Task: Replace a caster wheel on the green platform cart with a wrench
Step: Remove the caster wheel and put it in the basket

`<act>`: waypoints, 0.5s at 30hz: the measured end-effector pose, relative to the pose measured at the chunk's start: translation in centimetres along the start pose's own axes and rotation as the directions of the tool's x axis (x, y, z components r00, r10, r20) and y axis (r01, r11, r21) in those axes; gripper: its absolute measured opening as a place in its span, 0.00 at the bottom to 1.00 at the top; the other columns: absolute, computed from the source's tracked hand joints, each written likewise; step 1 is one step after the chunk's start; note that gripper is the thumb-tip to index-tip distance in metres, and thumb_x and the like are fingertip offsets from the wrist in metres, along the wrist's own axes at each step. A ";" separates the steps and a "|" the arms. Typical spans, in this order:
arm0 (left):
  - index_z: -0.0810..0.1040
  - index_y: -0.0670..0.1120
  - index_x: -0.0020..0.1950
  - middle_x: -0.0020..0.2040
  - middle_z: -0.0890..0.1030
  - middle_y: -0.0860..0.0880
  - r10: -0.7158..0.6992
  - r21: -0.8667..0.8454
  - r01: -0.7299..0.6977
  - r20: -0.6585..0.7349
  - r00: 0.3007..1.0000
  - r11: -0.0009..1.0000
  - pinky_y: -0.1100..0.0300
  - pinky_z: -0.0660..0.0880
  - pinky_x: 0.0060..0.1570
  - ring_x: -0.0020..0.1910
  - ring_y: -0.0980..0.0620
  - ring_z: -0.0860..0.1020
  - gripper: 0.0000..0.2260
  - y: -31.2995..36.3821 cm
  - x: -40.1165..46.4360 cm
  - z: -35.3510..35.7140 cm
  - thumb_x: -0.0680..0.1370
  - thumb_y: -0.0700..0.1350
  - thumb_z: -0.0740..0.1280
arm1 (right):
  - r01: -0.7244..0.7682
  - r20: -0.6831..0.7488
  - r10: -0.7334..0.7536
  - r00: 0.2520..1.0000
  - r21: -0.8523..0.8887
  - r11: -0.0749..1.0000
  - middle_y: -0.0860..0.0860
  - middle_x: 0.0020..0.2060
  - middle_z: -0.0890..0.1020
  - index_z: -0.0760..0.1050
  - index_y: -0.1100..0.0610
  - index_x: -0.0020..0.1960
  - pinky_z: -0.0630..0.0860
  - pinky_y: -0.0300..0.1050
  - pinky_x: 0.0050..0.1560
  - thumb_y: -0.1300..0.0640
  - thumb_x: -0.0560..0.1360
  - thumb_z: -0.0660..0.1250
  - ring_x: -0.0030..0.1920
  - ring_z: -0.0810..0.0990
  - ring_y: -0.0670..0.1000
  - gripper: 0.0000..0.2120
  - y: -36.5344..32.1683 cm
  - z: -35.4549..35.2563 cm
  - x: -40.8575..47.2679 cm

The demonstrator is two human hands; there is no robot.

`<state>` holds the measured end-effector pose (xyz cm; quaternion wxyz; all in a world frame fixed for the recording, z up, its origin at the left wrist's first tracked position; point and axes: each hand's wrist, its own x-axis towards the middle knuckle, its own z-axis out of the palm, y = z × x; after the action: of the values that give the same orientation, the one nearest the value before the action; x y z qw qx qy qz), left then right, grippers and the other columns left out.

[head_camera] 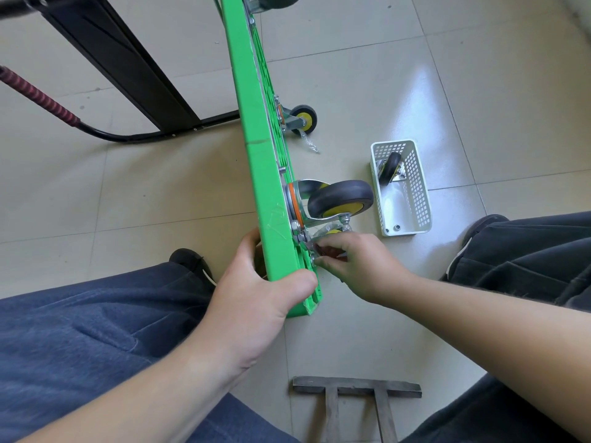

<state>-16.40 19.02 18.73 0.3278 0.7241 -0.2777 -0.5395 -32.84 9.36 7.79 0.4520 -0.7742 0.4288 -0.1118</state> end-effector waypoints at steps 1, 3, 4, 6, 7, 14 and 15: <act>0.78 0.57 0.63 0.55 0.87 0.53 0.004 0.000 -0.004 -0.002 1.000 1.000 0.42 0.82 0.59 0.55 0.49 0.85 0.27 0.0 0.1 0.0 0.64 0.48 0.75 | -0.016 0.011 0.016 1.000 -0.006 1.000 0.52 0.36 0.79 0.78 0.54 0.43 0.77 0.53 0.44 0.55 0.79 0.72 0.38 0.74 0.54 0.07 0.1 -0.1 -0.1; 0.77 0.57 0.64 0.55 0.87 0.53 0.009 -0.001 -0.009 -0.006 1.000 1.000 0.42 0.81 0.59 0.55 0.49 0.85 0.29 0.0 0.1 0.0 0.62 0.51 0.75 | -0.074 0.058 0.076 0.995 -0.044 0.996 0.48 0.33 0.77 0.73 0.50 0.39 0.75 0.50 0.42 0.53 0.79 0.72 0.33 0.72 0.50 0.11 0.2 -0.5 -0.3; 0.77 0.57 0.64 0.55 0.87 0.53 0.011 0.000 -0.011 -0.006 1.000 1.000 0.42 0.81 0.59 0.55 0.49 0.85 0.30 0.0 0.1 0.0 0.62 0.51 0.74 | -0.121 0.085 0.126 0.988 -0.059 0.991 0.46 0.31 0.76 0.72 0.49 0.38 0.75 0.47 0.41 0.52 0.78 0.72 0.33 0.73 0.50 0.13 0.4 -0.7 -0.4; 0.76 0.57 0.64 0.55 0.87 0.54 0.014 0.009 -0.014 -0.005 1.000 1.000 0.42 0.81 0.59 0.55 0.50 0.85 0.30 0.0 0.2 0.0 0.62 0.51 0.75 | -0.205 0.134 0.211 0.968 -0.057 0.977 0.40 0.28 0.75 0.70 0.47 0.33 0.72 0.42 0.39 0.52 0.78 0.72 0.34 0.73 0.52 0.17 0.4 -1.3 -0.9; 0.76 0.56 0.65 0.55 0.87 0.54 0.016 0.013 -0.015 -0.004 1.000 1.000 0.43 0.81 0.59 0.54 0.50 0.85 0.29 0.0 0.1 0.0 0.64 0.49 0.75 | -0.240 0.161 0.242 0.957 -0.031 0.970 0.38 0.27 0.75 0.70 0.46 0.31 0.74 0.41 0.41 0.53 0.78 0.72 0.35 0.76 0.51 0.19 0.1 -1.5 -1.2; 0.76 0.56 0.63 0.53 0.87 0.55 0.030 0.021 -0.029 -0.015 0.999 0.999 0.47 0.82 0.56 0.51 0.53 0.86 0.26 0.3 0.0 0.2 0.65 0.47 0.73 | -0.446 0.357 0.321 0.877 0.358 0.820 0.59 0.41 0.86 0.82 0.61 0.46 0.86 0.54 0.51 0.56 0.79 0.73 0.46 0.87 0.60 0.08 -2.9 -2.5 -3.1; 0.76 0.56 0.63 0.52 0.87 0.55 0.032 0.023 -0.031 -0.018 0.999 0.999 0.48 0.82 0.56 0.51 0.53 0.86 0.26 0.3 0.0 0.2 0.65 0.47 0.73 | -0.463 0.365 0.331 0.870 0.375 0.803 0.61 0.43 0.86 0.83 0.62 0.47 0.86 0.51 0.49 0.56 0.79 0.72 0.44 0.88 0.58 0.09 -3.3 -2.5 -3.3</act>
<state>-16.59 18.80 18.97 0.3305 0.7283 -0.2922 -0.5244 -34.33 11.13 12.53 0.6884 -0.5475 0.4758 0.0014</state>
